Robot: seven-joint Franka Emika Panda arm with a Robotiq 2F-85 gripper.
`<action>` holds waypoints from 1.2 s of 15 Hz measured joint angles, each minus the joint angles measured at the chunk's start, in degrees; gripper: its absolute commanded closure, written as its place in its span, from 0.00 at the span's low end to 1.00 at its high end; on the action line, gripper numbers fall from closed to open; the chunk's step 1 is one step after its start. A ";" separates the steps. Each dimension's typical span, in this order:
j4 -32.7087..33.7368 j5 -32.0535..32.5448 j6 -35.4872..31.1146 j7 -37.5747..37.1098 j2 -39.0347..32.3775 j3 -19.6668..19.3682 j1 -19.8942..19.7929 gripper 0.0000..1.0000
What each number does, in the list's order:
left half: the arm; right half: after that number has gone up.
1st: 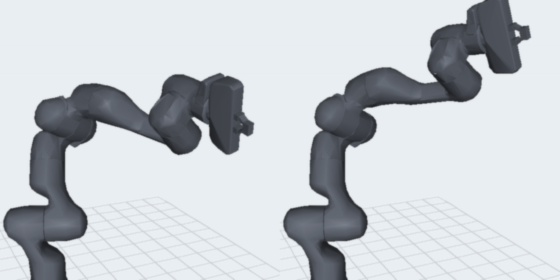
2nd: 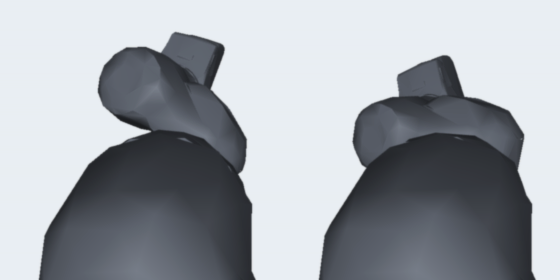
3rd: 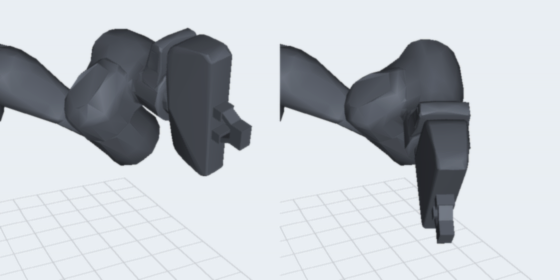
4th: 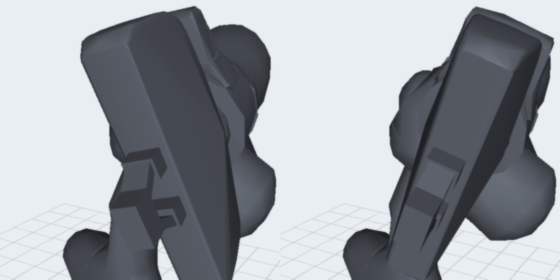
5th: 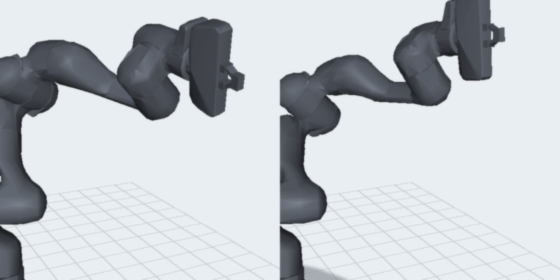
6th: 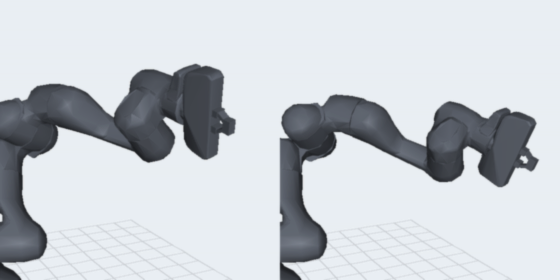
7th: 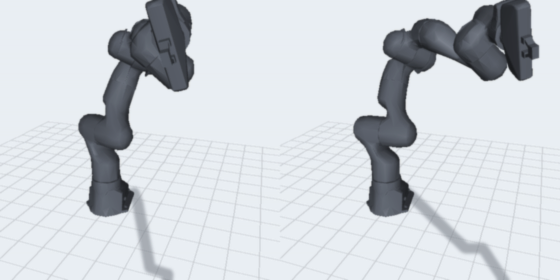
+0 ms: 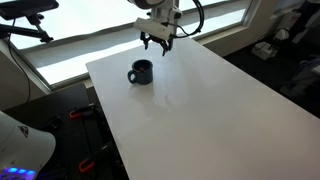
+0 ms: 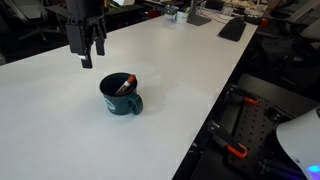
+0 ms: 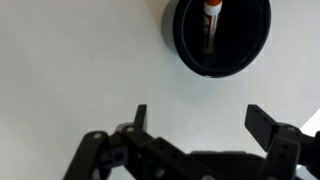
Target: Take the marker out of the mug and place it to the right of the mug
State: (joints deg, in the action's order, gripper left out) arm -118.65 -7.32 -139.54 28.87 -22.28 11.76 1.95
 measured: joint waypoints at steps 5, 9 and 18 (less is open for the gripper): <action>-2.78 -0.52 -2.03 -3.65 2.03 -0.37 -0.15 0.00; -5.54 0.25 -3.38 -7.22 2.09 -1.38 -0.13 0.00; -10.12 3.00 -7.00 -9.10 2.12 -1.74 0.25 0.66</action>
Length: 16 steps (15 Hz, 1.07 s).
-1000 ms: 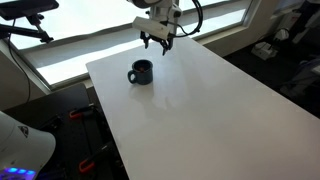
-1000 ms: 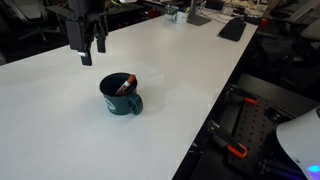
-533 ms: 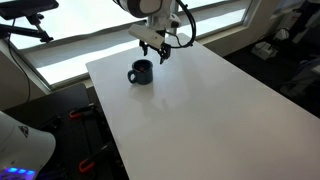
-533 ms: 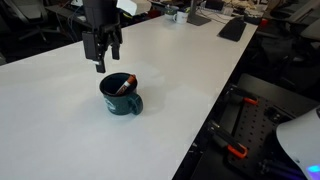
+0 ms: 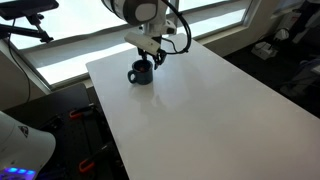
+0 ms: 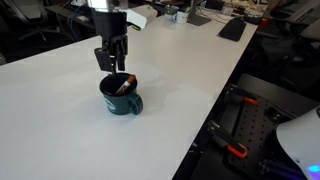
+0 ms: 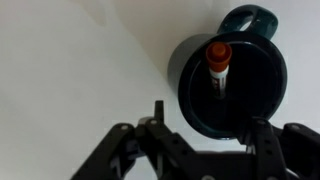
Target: Take the marker out of the mug and place it to the right of the mug
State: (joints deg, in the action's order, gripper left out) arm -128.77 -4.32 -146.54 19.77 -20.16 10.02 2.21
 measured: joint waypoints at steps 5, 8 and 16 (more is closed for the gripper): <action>-0.28 3.74 -0.71 -4.03 0.00 -0.73 0.99 0.72; -0.43 4.66 -1.23 -4.45 0.06 -0.89 1.22 0.51; -1.65 6.29 -1.84 -4.47 2.69 -0.88 1.30 0.00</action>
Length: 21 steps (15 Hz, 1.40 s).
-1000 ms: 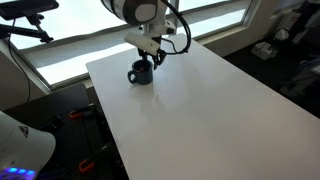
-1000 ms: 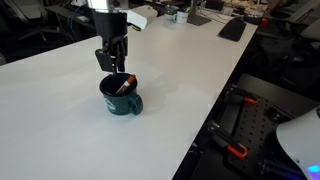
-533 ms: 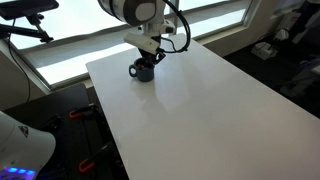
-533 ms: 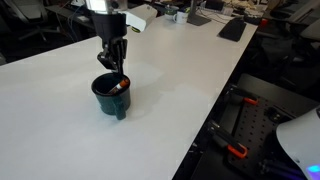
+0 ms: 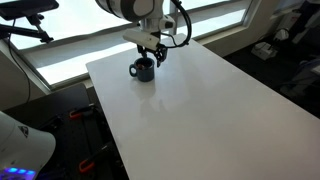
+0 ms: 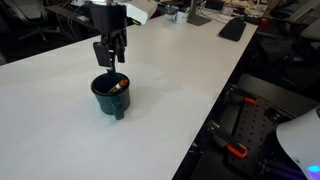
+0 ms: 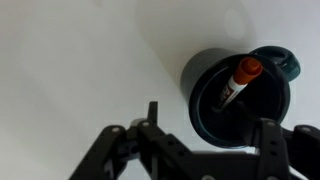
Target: Take the marker out of the mug and place it to the right of the mug
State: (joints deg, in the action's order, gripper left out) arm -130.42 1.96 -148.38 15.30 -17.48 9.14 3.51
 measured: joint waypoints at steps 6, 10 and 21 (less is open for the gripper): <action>-0.09 -4.31 0.39 1.93 1.86 1.43 -0.24 0.00; -0.09 -8.69 1.69 4.85 1.88 2.83 -0.52 0.00; -0.12 -8.97 3.78 4.85 0.29 2.82 -0.54 0.00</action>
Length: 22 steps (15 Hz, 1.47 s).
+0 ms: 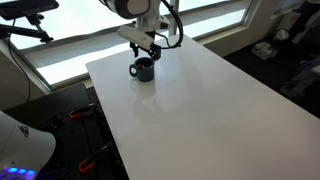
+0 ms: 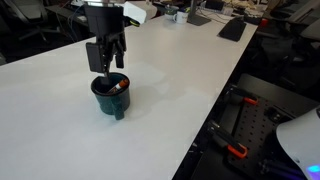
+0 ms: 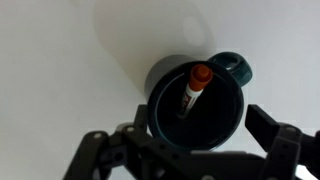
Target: Take the marker out of the mug and place it to the right of the mug
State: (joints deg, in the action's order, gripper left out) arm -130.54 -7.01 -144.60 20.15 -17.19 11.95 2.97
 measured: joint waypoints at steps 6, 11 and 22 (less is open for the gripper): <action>0.32 0.00 -0.04 0.37 -2.16 0.01 -0.15 0.49; 0.37 0.25 -0.09 0.84 -2.18 0.01 -0.28 0.01; 1.06 0.96 -0.42 1.52 -1.83 0.72 -0.29 0.00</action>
State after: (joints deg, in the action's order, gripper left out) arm -129.47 -6.05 -145.02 21.67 -19.02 12.67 2.69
